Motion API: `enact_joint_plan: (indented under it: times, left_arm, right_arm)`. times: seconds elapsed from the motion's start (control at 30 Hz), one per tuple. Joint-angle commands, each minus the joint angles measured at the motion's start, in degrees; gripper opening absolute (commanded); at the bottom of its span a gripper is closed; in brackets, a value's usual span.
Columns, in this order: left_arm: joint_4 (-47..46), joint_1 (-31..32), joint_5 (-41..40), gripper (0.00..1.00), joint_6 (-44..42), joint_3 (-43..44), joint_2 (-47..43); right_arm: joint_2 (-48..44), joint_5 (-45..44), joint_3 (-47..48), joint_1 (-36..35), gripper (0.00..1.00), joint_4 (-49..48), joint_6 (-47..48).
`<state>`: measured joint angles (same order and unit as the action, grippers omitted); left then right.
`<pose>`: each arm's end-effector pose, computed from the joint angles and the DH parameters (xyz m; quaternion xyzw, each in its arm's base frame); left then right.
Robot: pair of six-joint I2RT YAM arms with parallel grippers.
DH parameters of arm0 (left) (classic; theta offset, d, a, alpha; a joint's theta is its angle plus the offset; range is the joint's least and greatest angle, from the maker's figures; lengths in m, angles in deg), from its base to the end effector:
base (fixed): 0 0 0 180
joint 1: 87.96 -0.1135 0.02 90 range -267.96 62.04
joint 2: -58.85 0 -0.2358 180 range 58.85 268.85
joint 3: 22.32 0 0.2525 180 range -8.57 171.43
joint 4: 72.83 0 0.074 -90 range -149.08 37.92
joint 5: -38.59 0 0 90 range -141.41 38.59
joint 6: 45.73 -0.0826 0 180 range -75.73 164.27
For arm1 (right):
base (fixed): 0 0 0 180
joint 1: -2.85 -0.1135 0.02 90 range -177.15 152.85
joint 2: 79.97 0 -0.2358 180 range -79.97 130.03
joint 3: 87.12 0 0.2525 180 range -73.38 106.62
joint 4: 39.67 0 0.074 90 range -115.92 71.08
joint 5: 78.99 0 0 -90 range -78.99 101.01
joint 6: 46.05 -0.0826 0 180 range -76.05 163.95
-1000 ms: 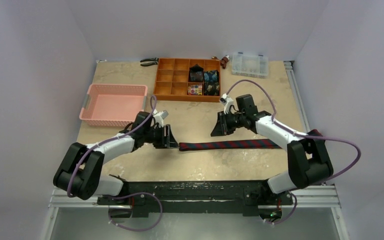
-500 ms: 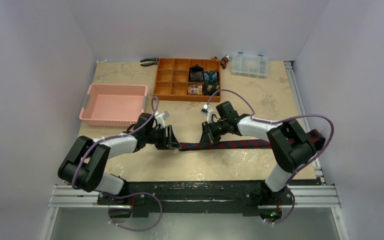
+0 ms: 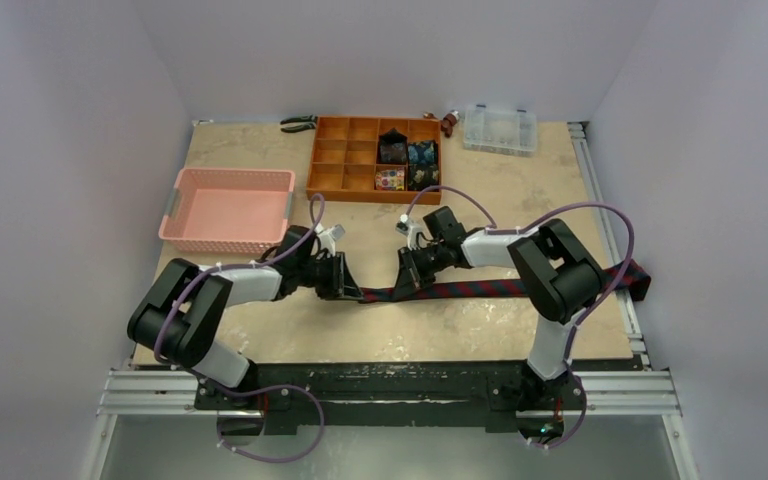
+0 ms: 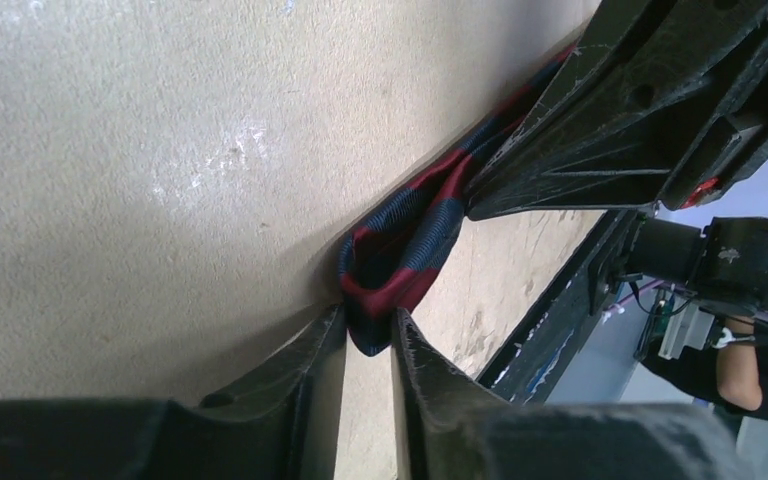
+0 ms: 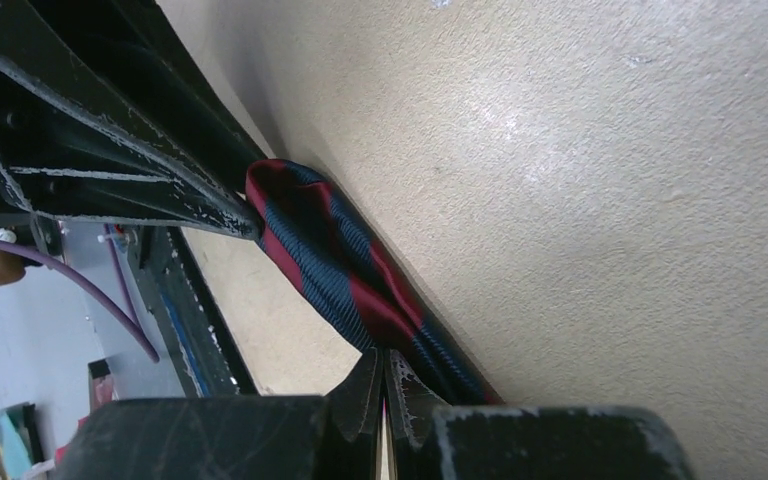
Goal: Roll the ties
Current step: Flatten out the tie at the center of the board.
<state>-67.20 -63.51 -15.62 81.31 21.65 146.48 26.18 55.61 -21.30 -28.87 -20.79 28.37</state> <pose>0.2393 -0.1619 0.0679 0.0084 0.8985 -0.4168 0.1372 0.2639 0.2313 0.0625 -0.2250 0.8690 0.4336 0.0782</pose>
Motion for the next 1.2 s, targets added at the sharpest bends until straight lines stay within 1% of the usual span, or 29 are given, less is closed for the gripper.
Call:
enact_joint_plan:
  times: [0.0, 0.07, 0.17, 0.3, 0.43, 0.5, 0.63, 0.77, 0.8, 0.83, 0.87, 0.93, 1.07, 1.17]
  left_arm:
    - [-2.74, 0.5, 2.51, 0.15, 1.48, 1.98, -1.24]
    - [-3.28, 1.3, 3.82, 0.07, 1.99, 2.54, -2.45]
    - [-5.33, 2.77, 5.09, 0.0, 4.14, 3.32, -3.74]
    - [-8.74, 6.19, 6.83, 0.0, 7.3, 5.18, -3.72]
    - [-10.67, 9.18, 7.19, 0.0, 8.3, 7.9, -2.05]
    - [-10.09, 9.34, 6.71, 0.0, 8.25, 8.73, -0.39]
    - [-5.88, 8.84, 5.48, 0.0, 6.23, 9.8, 0.96]
    - [-4.11, 7.58, 4.51, 0.0, 5.21, 9.51, 1.25]
    - [-3.58, 7.32, 4.47, 0.0, 4.97, 9.55, 1.27]
    - [-3.35, 7.07, 4.46, 0.0, 4.78, 9.59, 1.3]
    - [-3.12, 7.02, 4.53, 0.0, 4.61, 9.78, 1.35]
    - [-2.96, 6.94, 4.83, 0.0, 4.44, 10.3, 1.71]
    - [-3.17, 7.0, 5.32, 0.0, 4.79, 11.22, 2.57]
    - [-3.3, 7.04, 5.88, 0.0, 4.97, 12.14, 3.4]
  right_arm:
    - [0.15, -2.45, 0.59, -0.19, 0.0, 0.74, 3.14]
    - [0.71, -3.26, 0.68, -0.24, 0.0, 0.85, 3.18]
    - [2.08, -4.34, 1.53, -0.25, 0.0, 1.36, 3.41]
    - [3.45, -4.98, 2.73, -0.26, 0.0, 1.83, 3.25]
    - [3.35, -5.37, 3.3, -0.24, 0.0, 2.07, 3.2]
    - [2.77, -5.04, 3.22, -0.27, 0.0, 1.99, 2.97]
    - [0.95, -4.06, 3.46, -0.21, 0.0, 1.97, 2.3]
    - [-1.38, -4.06, 4.93, -0.16, 0.0, 4.29, 3.31]
    - [-1.94, -4.0, 5.46, -0.18, 0.01, 5.31, 3.85]
    - [-2.68, -4.21, 5.94, -0.18, 0.04, 6.53, 4.54]
    - [-3.3, -4.56, 6.34, -0.15, 0.09, 8.23, 5.31]
    - [-4.39, -4.95, 6.83, -0.03, 0.14, 10.45, 6.8]
    - [-5.65, -4.85, 7.91, 0.92, 0.19, 15.68, 9.47]
    - [-7.57, -4.08, 8.27, 2.98, 0.22, 18.65, 11.34]
